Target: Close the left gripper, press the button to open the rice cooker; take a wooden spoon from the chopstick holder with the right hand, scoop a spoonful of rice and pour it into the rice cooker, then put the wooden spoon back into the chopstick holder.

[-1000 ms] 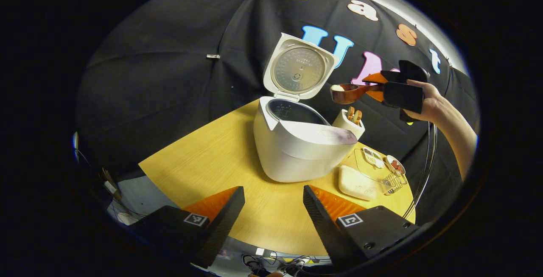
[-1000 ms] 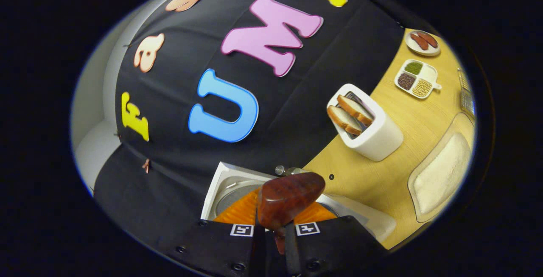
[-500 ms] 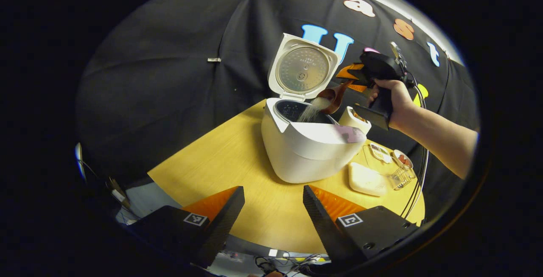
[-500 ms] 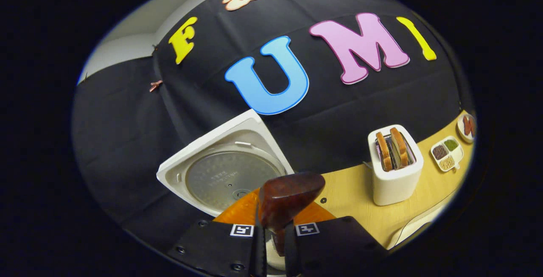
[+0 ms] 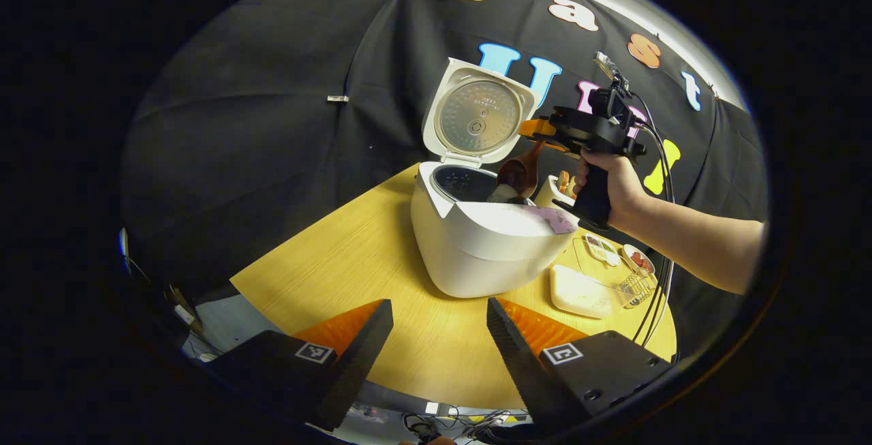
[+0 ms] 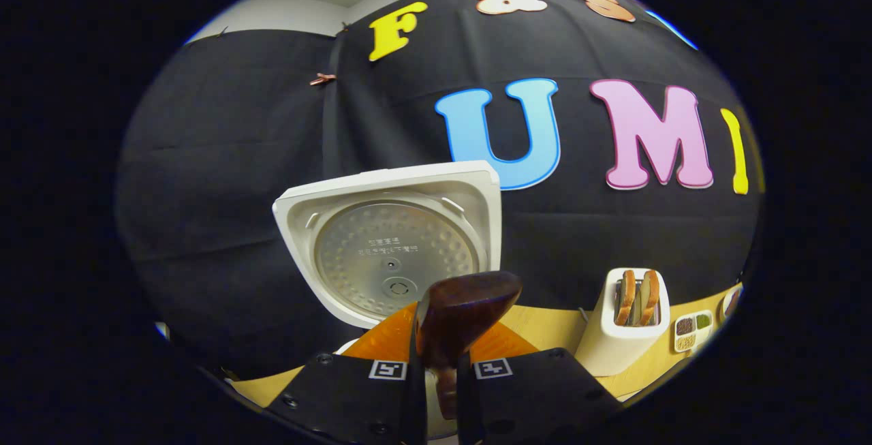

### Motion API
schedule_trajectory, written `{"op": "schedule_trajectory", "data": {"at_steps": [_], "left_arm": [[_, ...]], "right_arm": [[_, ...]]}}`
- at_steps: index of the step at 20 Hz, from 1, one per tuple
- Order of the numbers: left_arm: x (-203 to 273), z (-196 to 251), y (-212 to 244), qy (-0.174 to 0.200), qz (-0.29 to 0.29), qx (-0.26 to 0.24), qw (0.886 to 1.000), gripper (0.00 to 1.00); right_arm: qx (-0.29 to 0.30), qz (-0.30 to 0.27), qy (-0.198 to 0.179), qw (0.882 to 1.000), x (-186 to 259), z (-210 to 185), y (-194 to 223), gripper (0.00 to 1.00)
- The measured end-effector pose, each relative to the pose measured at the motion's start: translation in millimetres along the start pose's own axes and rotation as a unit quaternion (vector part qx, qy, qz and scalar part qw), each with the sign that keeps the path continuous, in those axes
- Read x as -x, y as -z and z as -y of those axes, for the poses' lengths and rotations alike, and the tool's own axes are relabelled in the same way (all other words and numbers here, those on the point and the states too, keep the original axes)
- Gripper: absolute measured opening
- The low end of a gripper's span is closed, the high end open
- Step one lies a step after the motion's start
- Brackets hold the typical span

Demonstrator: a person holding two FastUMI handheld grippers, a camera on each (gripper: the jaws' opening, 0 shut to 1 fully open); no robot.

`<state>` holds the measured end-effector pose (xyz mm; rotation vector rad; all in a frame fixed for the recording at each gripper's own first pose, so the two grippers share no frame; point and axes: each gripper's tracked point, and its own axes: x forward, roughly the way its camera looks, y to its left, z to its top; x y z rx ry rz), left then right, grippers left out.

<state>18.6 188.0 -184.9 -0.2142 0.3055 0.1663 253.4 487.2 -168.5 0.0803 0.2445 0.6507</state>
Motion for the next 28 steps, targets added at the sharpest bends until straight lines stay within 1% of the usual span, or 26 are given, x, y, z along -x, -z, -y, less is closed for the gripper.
{"op": "schedule_trajectory", "data": {"at_steps": [2,4,5,6,7,8,9,10,11,14,17,20,21,22,23,26,28], "left_arm": [[1.9,-1.1,3.1,-0.004,-0.003,-0.002,1.0,0.96],[5.0,0.1,-1.6,-0.006,0.003,-0.004,1.0,0.96],[6.2,-0.1,-2.6,-0.007,0.005,-0.005,1.0,0.98],[6.8,0.4,-2.8,-0.008,0.006,-0.005,1.0,0.96],[7.1,1.1,-2.2,-0.007,0.007,-0.005,1.0,0.96],[8.2,2.5,-0.7,-0.007,0.007,-0.005,1.0,0.96],[8.8,4.6,-0.1,-0.006,0.007,-0.005,1.0,0.96],[9.6,7.3,0.0,-0.005,0.008,-0.007,1.0,0.96],[11.0,9.8,-1.2,-0.005,0.01,-0.01,1.0,0.96],[15.8,17.3,-3.9,-0.005,0.015,-0.023,1.0,0.96],[17.8,30.4,-7.3,-0.001,0.021,-0.032,0.999,0.96],[20.3,47.5,-6.7,0.007,0.021,-0.038,0.999,0.96],[20.7,54.2,-7.9,0.011,0.022,-0.039,0.999,0.96],[20.4,63.0,-8.8,0.018,0.024,-0.039,0.999,0.96],[20.0,71.9,-10.1,0.025,0.025,-0.041,0.999,0.96],[15.1,93.2,-10.0,0.032,0.021,-0.051,0.998,0.96],[13.8,109.4,-9.3,0.038,0.018,-0.052,0.998,0.96]], "right_arm": [[0.03,0.008,-0.03,0.999,1.7,-12.3,1.2,0.21],[0.072,0.003,-0.046,0.996,5.4,-20.2,6.9,0.2],[0.093,0.002,-0.053,0.994,7.5,-25.4,9.9,0.21],[0.112,0.003,-0.062,0.992,10.4,-32.1,12.3,0.21],[0.126,0.001,-0.07,0.989,12.7,-38.2,15.5,0.21],[0.137,0.0,-0.076,0.988,14.2,-43.8,18.5,0.17],[0.144,-0.002,-0.079,0.986,16.3,-47.2,20.2,0.21],[0.143,-0.003,-0.082,0.986,18.2,-50.4,19.6,0.17],[0.136,-0.003,-0.084,0.987,19.0,-53.7,18.7,0.21],[0.101,0.005,-0.078,0.992,29.1,-49.2,0.5,0.21],[0.055,0.016,-0.061,0.996,46.2,-29.9,-24.0,0.21],[0.006,0.029,-0.039,0.999,72.7,3.4,-51.5,0.21],[-0.002,0.033,-0.03,0.999,83.3,17.8,-60.1,0.17],[-0.007,0.04,-0.021,0.999,92.8,31.9,-68.8,0.17],[-0.014,0.046,-0.013,0.999,102.7,46.9,-77.0,0.2],[-0.035,0.061,0.014,0.997,137.9,96.3,-93.9,0.21],[-0.033,0.07,0.039,0.996,161.6,135.7,-100.2,0.21]]}}
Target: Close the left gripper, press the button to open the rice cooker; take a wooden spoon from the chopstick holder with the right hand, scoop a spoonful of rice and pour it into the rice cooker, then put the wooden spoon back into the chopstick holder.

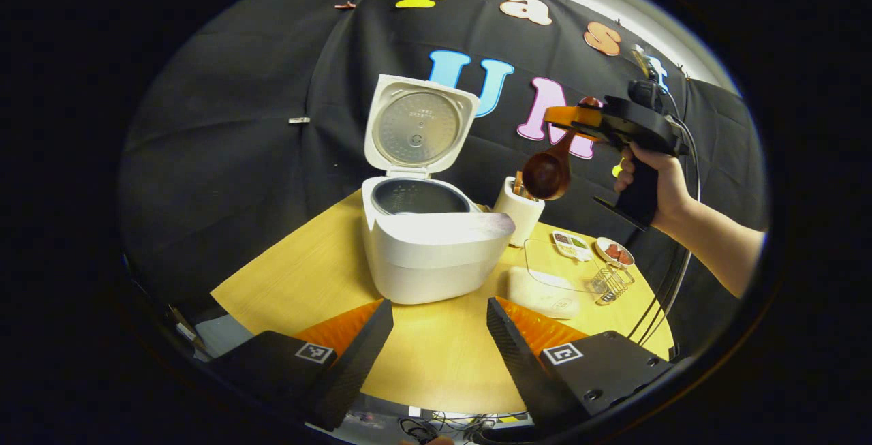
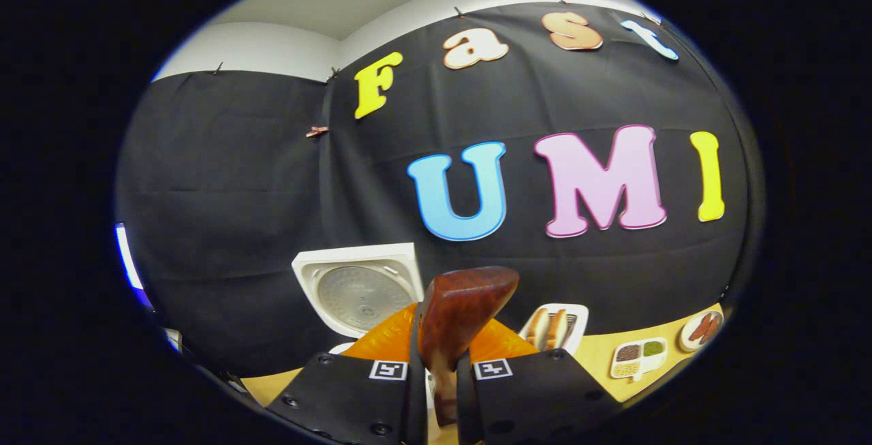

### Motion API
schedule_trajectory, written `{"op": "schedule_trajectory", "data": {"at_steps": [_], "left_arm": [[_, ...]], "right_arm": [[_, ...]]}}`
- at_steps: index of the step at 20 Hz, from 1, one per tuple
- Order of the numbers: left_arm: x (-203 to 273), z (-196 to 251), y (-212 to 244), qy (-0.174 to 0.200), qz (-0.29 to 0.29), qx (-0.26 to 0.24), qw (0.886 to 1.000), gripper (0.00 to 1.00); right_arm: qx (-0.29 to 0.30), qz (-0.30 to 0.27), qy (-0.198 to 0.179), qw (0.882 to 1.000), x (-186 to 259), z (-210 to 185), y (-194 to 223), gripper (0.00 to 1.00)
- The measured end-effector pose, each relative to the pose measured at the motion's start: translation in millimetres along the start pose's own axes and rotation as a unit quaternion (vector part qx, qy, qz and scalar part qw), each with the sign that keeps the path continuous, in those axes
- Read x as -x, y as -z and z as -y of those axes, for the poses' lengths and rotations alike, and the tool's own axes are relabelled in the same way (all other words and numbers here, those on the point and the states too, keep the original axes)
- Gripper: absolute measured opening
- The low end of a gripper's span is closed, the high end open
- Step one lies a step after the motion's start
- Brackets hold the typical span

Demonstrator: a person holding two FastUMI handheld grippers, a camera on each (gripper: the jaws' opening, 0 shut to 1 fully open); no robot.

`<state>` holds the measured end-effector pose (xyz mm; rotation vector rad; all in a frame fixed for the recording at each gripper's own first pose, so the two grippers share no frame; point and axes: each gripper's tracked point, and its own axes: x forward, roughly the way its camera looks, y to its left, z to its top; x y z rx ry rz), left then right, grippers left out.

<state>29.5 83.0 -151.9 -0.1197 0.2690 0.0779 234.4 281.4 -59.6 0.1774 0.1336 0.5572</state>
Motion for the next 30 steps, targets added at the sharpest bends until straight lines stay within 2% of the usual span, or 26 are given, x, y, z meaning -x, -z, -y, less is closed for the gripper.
{"op": "schedule_trajectory", "data": {"at_steps": [7,10,14,21,24,27,30], "left_arm": [[-21.6,58.4,4.8,0.012,-0.019,0.017,1.0,0.96],[-24.6,82.2,10.2,0.016,-0.03,0.039,0.999,0.96],[-24.9,104.3,17.0,0.005,-0.041,0.064,0.997,0.96],[-25.8,118.9,3.4,-0.04,-0.021,0.058,0.997,0.96],[-24.2,123.3,-17.5,-0.047,-0.004,0.089,0.995,0.96],[-23.1,112.4,-51.6,-0.076,0.035,0.07,0.994,0.96],[-15.7,98.2,-64.6,-0.098,0.053,0.06,0.992,0.96]], "right_arm": [[0.007,-0.002,0.1,0.995,77.7,141.3,-12.4,0.21],[-0.007,-0.013,0.146,0.989,108.3,202.1,-4.7,0.21],[-0.028,-0.029,0.184,0.982,139.4,261.8,16.3,0.21],[-0.078,-0.065,0.209,0.973,157.0,323.8,71.2,0.21],[-0.09,-0.091,0.219,0.967,159.1,343.5,105.7,0.21],[-0.14,-0.105,0.229,0.958,159.0,354.3,136.2,0.21],[-0.158,-0.121,0.239,0.95,156.8,361.0,162.7,0.21]]}}
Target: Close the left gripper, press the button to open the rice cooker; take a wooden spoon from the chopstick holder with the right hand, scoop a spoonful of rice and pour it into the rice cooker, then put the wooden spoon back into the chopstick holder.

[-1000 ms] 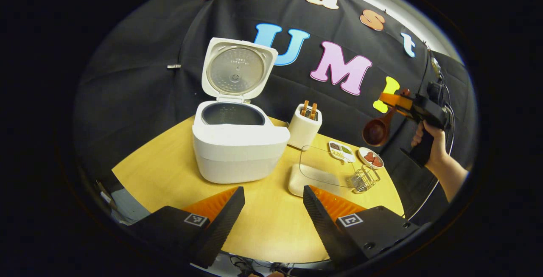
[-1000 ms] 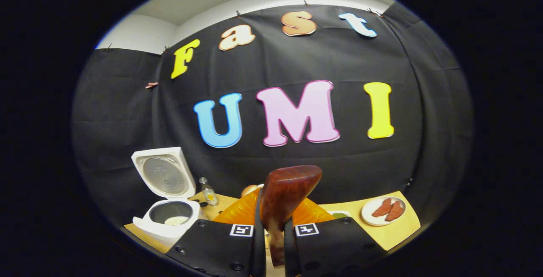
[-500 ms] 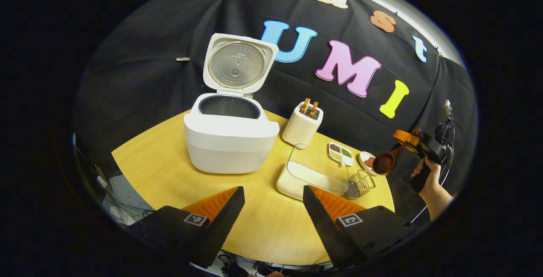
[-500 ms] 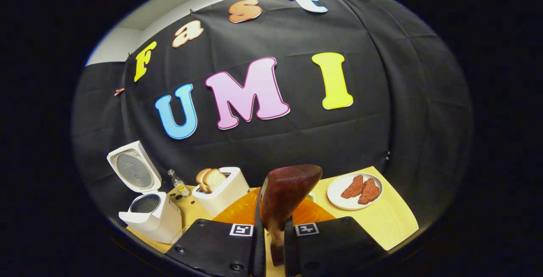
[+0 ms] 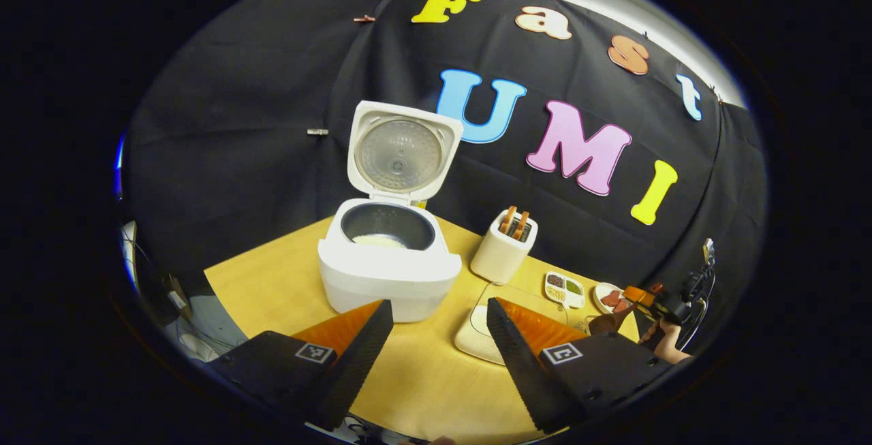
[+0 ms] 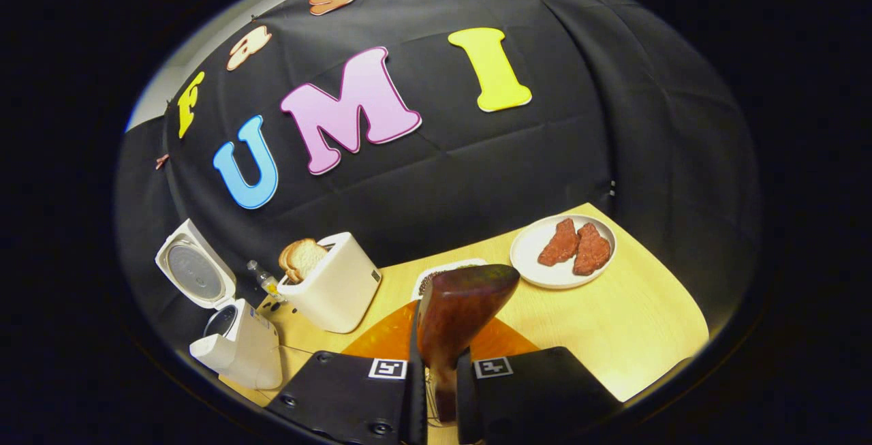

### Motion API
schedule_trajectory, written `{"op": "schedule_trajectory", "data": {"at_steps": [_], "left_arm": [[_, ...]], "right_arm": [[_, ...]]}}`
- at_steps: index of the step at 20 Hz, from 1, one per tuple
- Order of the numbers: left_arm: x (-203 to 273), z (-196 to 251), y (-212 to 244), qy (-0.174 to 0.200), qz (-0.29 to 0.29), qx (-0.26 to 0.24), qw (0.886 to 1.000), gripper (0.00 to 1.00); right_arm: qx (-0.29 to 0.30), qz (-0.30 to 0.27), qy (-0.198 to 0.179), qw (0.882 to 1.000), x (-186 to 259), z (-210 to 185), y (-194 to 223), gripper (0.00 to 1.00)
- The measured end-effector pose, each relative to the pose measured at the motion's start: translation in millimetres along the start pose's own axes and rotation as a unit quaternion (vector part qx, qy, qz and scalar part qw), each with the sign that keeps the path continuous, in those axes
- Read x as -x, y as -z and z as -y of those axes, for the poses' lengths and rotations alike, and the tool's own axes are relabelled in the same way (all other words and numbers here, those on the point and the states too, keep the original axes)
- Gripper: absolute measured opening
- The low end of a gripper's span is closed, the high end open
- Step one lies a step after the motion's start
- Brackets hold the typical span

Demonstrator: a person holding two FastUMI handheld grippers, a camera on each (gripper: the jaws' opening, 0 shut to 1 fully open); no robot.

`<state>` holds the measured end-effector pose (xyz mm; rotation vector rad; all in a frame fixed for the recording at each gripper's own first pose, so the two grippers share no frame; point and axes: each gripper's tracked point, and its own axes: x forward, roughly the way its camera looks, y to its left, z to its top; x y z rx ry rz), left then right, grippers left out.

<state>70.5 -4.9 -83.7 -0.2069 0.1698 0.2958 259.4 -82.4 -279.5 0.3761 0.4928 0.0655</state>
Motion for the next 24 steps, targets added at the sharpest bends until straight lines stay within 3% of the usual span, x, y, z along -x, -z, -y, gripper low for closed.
{"op": "schedule_trajectory", "data": {"at_steps": [7,8,10,11,14,16,22,24], "left_arm": [[6.9,-23.6,10.0,-0.032,-0.011,0.032,0.999,0.96],[7.2,-25.6,8.9,-0.035,-0.01,0.033,0.999,0.96],[7.8,-28.5,0.1,-0.038,-0.001,0.026,0.999,0.96],[8.2,-30.0,-7.1,-0.037,0.005,0.018,0.999,0.96],[4.8,-33.2,-31.0,-0.032,0.024,-0.013,0.999,0.96],[0.6,-35.9,-44.6,-0.031,0.028,-0.027,0.999,0.96],[-13.1,-39.5,-95.7,-0.018,0.053,-0.052,0.997,0.96],[-19.6,-33.7,-119.7,0.003,0.067,-0.048,0.997,0.96]], "right_arm": [[-0.012,-0.045,0.027,0.999,-22.8,16.8,43.1,0.23],[-0.02,-0.041,0.027,0.999,-23.7,15.0,40.6,0.19],[-0.025,-0.029,0.035,0.999,-20.7,16.6,32.1,0.26],[-0.025,-0.026,0.034,0.999,-17.2,14.3,29.2,0.34],[-0.002,-0.021,0.043,0.999,2.9,13.1,22.1,0.94],[0.023,-0.02,0.057,0.998,19.3,15.3,20.6,0.99],[0.106,0.019,0.073,0.992,99.2,11.9,-8.7,0.98],[0.134,0.034,0.079,0.987,127.5,8.8,-16.8,0.98]]}}
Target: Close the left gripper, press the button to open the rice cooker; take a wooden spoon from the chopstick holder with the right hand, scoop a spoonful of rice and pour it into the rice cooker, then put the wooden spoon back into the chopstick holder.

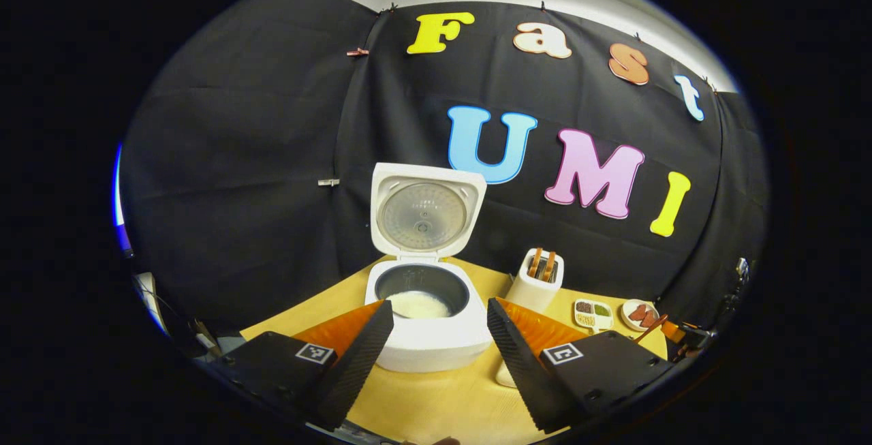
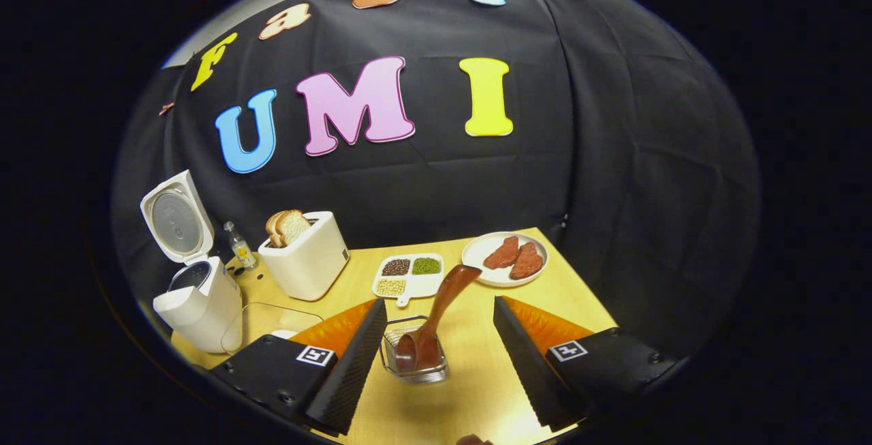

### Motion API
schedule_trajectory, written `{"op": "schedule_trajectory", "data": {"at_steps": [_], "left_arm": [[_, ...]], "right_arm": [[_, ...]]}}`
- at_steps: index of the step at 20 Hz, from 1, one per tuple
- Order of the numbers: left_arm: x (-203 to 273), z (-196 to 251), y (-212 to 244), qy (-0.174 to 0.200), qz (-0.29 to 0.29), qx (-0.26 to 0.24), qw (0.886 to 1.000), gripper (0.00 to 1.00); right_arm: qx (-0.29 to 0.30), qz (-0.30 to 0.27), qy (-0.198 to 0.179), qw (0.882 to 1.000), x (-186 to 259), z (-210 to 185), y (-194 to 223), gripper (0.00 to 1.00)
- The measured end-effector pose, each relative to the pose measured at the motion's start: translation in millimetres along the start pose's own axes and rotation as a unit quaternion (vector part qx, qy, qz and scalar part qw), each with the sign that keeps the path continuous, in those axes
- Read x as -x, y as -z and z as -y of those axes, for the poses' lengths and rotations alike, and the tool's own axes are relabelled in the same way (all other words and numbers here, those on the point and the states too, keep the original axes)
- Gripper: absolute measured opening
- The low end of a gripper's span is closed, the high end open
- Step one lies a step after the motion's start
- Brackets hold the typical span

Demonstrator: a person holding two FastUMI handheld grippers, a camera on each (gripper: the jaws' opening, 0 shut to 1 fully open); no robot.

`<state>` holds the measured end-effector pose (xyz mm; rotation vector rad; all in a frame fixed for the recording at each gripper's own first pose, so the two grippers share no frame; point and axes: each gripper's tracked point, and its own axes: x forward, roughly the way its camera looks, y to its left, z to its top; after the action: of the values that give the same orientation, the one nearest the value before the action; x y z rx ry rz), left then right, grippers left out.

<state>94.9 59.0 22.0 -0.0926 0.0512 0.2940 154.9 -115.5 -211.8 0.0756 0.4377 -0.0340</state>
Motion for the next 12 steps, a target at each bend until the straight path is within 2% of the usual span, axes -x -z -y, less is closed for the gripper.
{"op": "schedule_trajectory", "data": {"at_steps": [5,8,12], "left_arm": [[-35.2,-3.6,-77.1,0.012,0.058,-0.026,0.998,0.96],[-62.9,-4.2,-117.5,0.016,0.071,-0.042,0.996,0.95],[-104.4,2.6,-161.8,0.025,0.079,-0.089,0.993,0.95]], "right_arm": [[0.036,0.04,0.015,0.998,60.3,2.1,-25.8,0.98],[0.022,0.055,0.016,0.998,90.4,-11.5,-36.3,0.98],[0.014,0.072,0.023,0.997,122.7,-24.5,-44.6,0.98]]}}
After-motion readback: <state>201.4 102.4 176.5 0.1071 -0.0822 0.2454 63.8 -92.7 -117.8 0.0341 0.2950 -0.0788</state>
